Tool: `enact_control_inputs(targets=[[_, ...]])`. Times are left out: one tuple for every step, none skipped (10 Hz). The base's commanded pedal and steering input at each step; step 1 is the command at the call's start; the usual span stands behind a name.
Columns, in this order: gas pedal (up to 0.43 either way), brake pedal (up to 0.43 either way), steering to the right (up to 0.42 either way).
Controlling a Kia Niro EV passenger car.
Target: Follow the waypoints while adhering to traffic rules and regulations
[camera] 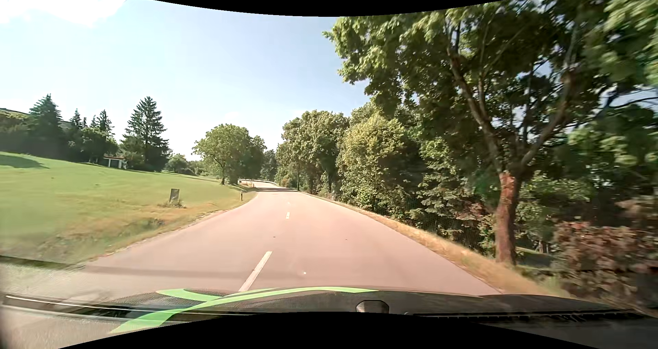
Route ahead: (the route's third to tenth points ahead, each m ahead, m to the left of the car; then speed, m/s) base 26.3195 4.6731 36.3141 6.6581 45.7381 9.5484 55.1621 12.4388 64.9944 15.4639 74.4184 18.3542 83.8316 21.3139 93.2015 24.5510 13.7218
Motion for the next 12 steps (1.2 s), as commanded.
enact_control_inputs(targets=[[0.299,0.0,-0.06],[0.311,0.0,-0.06],[0.319,0.0,-0.058],[0.319,0.0,-0.056],[0.319,0.0,-0.052],[0.331,0.0,-0.049],[0.331,0.0,-0.045],[0.331,0.0,-0.044],[0.331,0.0,-0.043],[0.319,0.0,-0.041],[0.311,0.0,-0.036],[0.299,0.0,-0.03]])
